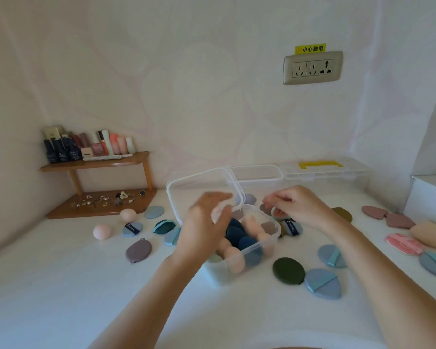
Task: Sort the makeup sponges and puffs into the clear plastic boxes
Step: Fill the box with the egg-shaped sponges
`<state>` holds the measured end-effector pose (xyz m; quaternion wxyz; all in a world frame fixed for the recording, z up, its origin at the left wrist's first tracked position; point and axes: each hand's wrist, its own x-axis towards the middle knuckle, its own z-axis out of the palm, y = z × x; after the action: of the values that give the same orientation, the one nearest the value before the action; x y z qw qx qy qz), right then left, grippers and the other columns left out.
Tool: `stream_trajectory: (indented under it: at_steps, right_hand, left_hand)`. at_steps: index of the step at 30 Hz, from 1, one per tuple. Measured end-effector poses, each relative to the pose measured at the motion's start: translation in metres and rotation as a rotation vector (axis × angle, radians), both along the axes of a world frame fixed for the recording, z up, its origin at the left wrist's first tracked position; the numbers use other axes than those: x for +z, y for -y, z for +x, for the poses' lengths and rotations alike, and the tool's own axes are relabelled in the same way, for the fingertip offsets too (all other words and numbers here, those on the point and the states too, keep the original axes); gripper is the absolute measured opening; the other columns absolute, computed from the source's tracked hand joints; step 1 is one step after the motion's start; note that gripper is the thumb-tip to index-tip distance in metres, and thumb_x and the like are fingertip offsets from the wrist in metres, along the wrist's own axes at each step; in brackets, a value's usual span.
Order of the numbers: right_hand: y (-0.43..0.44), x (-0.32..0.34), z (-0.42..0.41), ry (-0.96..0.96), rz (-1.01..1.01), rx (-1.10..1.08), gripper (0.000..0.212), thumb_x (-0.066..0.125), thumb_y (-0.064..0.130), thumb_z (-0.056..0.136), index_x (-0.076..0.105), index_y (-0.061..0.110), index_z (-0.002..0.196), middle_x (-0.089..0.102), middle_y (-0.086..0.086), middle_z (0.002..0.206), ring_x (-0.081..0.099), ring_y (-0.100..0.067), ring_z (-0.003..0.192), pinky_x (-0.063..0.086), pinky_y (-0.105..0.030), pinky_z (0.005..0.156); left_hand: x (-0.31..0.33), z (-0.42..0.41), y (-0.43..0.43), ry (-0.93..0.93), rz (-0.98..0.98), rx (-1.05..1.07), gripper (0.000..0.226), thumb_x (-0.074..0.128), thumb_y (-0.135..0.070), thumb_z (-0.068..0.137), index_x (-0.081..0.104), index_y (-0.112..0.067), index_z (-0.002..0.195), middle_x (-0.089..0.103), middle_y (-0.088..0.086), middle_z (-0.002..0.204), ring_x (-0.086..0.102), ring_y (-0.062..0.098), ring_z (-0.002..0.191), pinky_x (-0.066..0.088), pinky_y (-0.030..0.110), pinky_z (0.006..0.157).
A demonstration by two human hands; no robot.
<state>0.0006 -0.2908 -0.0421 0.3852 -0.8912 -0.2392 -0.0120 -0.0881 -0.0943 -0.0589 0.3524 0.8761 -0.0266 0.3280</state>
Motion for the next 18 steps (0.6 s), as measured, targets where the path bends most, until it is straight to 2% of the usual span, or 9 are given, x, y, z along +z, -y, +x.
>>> stream_trajectory:
  at_steps: [2,3,5,6,8,10,11,15,18]
  right_hand:
    - [-0.001,-0.004,-0.008,-0.061,0.034,0.057,0.031,0.057,0.039,0.091,0.070,0.017,0.108,0.069,0.010,0.091,0.064,-0.003,0.082,0.048,-0.013,0.070]
    - [-0.003,-0.005,-0.012,-0.078,0.056,0.081,0.033,0.059,0.040,0.089,0.066,0.020,0.115,0.065,0.017,0.093,0.061,0.002,0.084,0.046,-0.010,0.070]
    - [-0.010,-0.011,-0.015,-0.117,0.068,0.096,0.052,0.063,0.045,0.085,0.055,0.024,0.131,0.060,0.019,0.108,0.057,0.003,0.094,0.043,-0.011,0.076]
    - [-0.015,-0.015,-0.016,-0.138,0.059,0.087,0.061,0.065,0.049,0.082,0.049,0.026,0.137,0.059,0.014,0.119,0.055,-0.002,0.103,0.042,-0.017,0.081]
    - [-0.024,-0.021,-0.016,-0.171,0.073,0.064,0.071,0.067,0.052,0.078,0.043,0.027,0.140,0.054,0.006,0.133,0.051,-0.010,0.117,0.042,-0.023,0.085]
    - [-0.030,-0.024,-0.015,-0.181,0.091,0.032,0.071,0.070,0.047,0.078,0.042,0.027,0.140,0.054,0.004,0.134,0.051,-0.014,0.121,0.045,-0.025,0.085]
    - [-0.031,-0.025,-0.015,-0.168,0.085,0.024,0.070,0.072,0.042,0.079,0.042,0.027,0.140,0.055,0.003,0.134,0.052,-0.015,0.121,0.046,-0.026,0.087]
    - [-0.031,-0.030,-0.011,-0.158,0.072,0.017,0.062,0.068,0.027,0.084,0.042,0.029,0.140,0.055,0.003,0.134,0.052,-0.017,0.121,0.046,-0.027,0.089]
    - [-0.030,-0.031,-0.010,-0.166,0.080,0.028,0.055,0.062,0.028,0.089,0.043,0.030,0.140,0.055,0.002,0.135,0.051,-0.016,0.123,0.046,-0.028,0.092]
  left_hand:
    - [0.001,0.002,-0.012,0.169,-0.027,0.110,0.043,0.057,-0.019,0.090,0.049,-0.025,0.132,0.041,-0.004,0.139,0.034,0.005,0.127,0.030,0.018,0.102]
    - [0.002,0.003,-0.019,0.163,-0.089,0.166,0.051,0.057,-0.019,0.091,0.040,-0.023,0.139,0.032,0.000,0.146,0.027,0.009,0.134,0.024,0.022,0.106]
    - [0.007,0.006,-0.033,-0.005,-0.351,0.232,0.061,0.055,-0.021,0.092,0.026,-0.021,0.146,0.024,0.002,0.152,0.021,0.017,0.140,0.023,0.033,0.112]
    - [0.009,0.008,-0.039,-0.092,-0.516,0.215,0.059,0.054,-0.022,0.093,0.026,-0.019,0.145,0.030,0.003,0.150,0.025,0.021,0.140,0.026,0.037,0.112]
    - [0.010,0.013,-0.048,-0.176,-0.915,0.091,0.039,0.051,-0.021,0.095,0.042,-0.014,0.132,0.051,0.006,0.132,0.042,0.027,0.131,0.038,0.039,0.102]
    - [0.011,0.014,-0.052,-0.208,-1.238,-0.048,0.030,0.045,-0.022,0.098,0.047,-0.010,0.126,0.056,0.011,0.126,0.050,0.029,0.123,0.041,0.041,0.099]
    - [0.012,0.014,-0.054,-0.207,-1.300,-0.102,0.032,0.041,-0.027,0.099,0.049,-0.010,0.125,0.056,0.011,0.127,0.051,0.029,0.122,0.040,0.042,0.101]
    - [0.020,0.006,-0.059,-0.218,-1.250,-0.225,0.048,0.031,-0.051,0.097,0.060,-0.014,0.106,0.065,0.006,0.113,0.055,0.024,0.116,0.036,0.042,0.102]
    - [0.024,0.004,-0.054,-0.271,-1.041,-0.241,0.054,0.027,-0.059,0.094,0.055,-0.015,0.106,0.066,0.007,0.110,0.057,0.024,0.113,0.036,0.042,0.104]
